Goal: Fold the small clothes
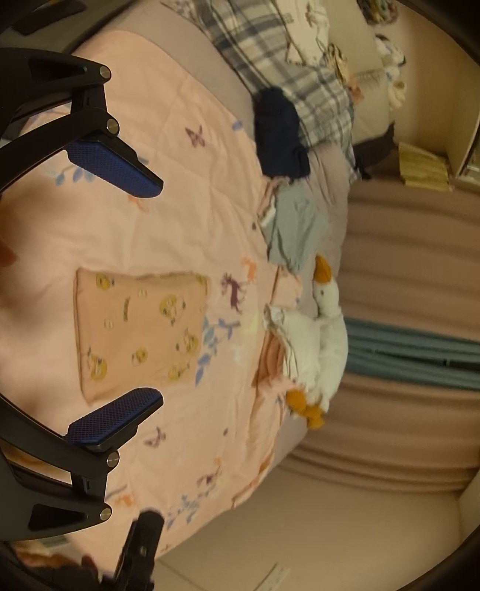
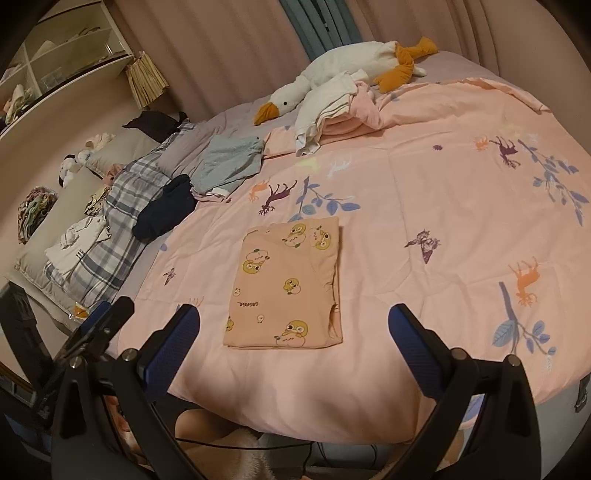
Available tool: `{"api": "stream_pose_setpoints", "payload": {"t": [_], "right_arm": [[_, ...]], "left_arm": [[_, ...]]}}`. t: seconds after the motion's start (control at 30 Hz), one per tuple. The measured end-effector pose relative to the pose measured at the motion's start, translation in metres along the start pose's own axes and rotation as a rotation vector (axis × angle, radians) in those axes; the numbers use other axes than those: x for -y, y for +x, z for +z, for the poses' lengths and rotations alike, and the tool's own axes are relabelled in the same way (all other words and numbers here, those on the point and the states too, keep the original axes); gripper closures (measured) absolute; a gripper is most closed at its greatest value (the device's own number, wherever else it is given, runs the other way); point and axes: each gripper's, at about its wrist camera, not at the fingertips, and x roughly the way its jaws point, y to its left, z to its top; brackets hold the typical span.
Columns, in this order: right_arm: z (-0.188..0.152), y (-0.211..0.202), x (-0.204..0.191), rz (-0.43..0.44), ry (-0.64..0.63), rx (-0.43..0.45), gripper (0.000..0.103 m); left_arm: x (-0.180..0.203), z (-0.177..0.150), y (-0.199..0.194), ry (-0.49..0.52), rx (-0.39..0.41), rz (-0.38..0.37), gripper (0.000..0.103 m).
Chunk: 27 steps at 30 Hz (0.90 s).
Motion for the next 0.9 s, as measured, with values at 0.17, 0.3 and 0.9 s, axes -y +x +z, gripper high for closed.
{"api": "stream_pose_setpoints", "payload": {"t": [0.17, 0.3, 0.9], "right_arm": [[-0.003, -0.001, -0.004, -0.013, -0.02, 0.023, 0.001], [-0.006, 0.0, -0.006, -0.002, -0.034, 0.018, 0.001], [-0.016, -0.01, -0.007, -0.081, -0.052, 0.078, 0.001]], "left_arm": [[-0.006, 0.0, 0.001, -0.022, 0.003, -0.011, 0.001], [-0.01, 0.0, -0.003, -0.041, 0.014, -0.018, 0.001], [-0.005, 0.0, -0.02, -0.027, 0.059, -0.119, 0.001]]}}
